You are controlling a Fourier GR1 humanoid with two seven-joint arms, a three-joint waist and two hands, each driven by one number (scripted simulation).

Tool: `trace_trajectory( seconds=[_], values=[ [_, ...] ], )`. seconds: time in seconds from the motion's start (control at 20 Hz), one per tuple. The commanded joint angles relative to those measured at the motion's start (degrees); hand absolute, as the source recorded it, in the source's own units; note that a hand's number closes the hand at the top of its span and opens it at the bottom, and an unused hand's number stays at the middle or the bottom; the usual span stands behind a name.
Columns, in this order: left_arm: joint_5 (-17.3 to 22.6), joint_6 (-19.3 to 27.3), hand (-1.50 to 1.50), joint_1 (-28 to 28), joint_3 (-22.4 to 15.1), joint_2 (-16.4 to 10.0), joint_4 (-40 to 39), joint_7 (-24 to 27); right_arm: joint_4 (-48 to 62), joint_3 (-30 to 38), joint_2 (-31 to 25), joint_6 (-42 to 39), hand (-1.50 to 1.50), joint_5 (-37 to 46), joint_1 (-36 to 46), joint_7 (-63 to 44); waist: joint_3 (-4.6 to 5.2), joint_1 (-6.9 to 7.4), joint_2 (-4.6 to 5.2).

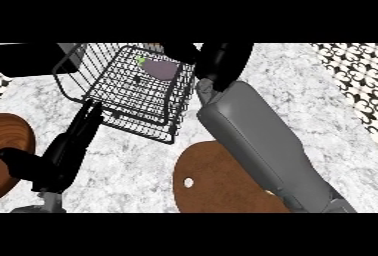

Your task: Pick the eggplant from the cutting board and place it in the tiered basket

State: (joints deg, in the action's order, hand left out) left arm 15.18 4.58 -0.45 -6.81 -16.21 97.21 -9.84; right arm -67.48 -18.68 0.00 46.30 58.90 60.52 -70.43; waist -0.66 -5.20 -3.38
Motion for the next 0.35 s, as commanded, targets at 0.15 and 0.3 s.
trace_trajectory(
  seconds=[0.15, 0.3],
  values=[
    [0.10, 0.58, 0.00, 4.28, -0.22, 0.59, -3.78, -1.54, -16.37, -4.32, 0.00, -7.38, -1.50, 0.95, -8.57, -7.04, 0.66, -4.45, -0.10],
    [0.25, 1.55, 0.00, 4.45, 0.92, 0.02, -1.24, -2.36, -23.27, -5.47, 0.00, -8.86, -1.50, 2.78, -13.55, -6.98, 0.58, -5.19, -0.12]
  ],
)
